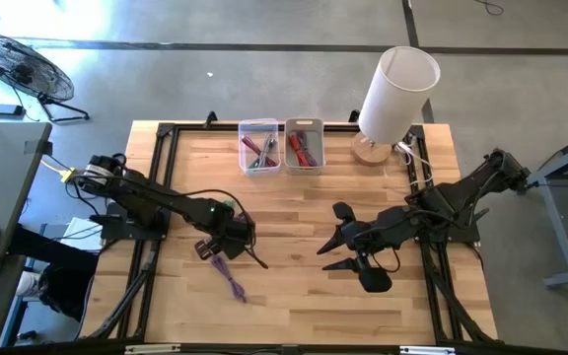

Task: Pick & Place USB Port
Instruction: Put the blue patterned charger cable into the transparent bin

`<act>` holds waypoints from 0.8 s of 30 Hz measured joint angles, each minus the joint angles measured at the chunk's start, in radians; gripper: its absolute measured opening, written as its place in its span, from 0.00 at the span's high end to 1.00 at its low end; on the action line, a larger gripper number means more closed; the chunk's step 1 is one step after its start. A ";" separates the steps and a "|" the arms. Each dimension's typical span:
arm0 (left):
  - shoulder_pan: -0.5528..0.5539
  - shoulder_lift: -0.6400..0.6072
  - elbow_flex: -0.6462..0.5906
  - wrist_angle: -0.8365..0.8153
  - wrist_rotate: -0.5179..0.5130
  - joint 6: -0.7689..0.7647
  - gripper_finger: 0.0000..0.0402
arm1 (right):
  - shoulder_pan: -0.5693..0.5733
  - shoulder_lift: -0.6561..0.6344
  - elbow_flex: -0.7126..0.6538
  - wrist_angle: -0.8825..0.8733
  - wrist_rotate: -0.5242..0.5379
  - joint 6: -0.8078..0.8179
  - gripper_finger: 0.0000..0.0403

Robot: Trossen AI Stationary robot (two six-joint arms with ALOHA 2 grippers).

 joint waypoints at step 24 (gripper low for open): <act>0.000 0.098 0.002 0.078 0.061 -0.104 0.90 | -0.001 0.000 0.000 0.000 0.011 -0.002 0.62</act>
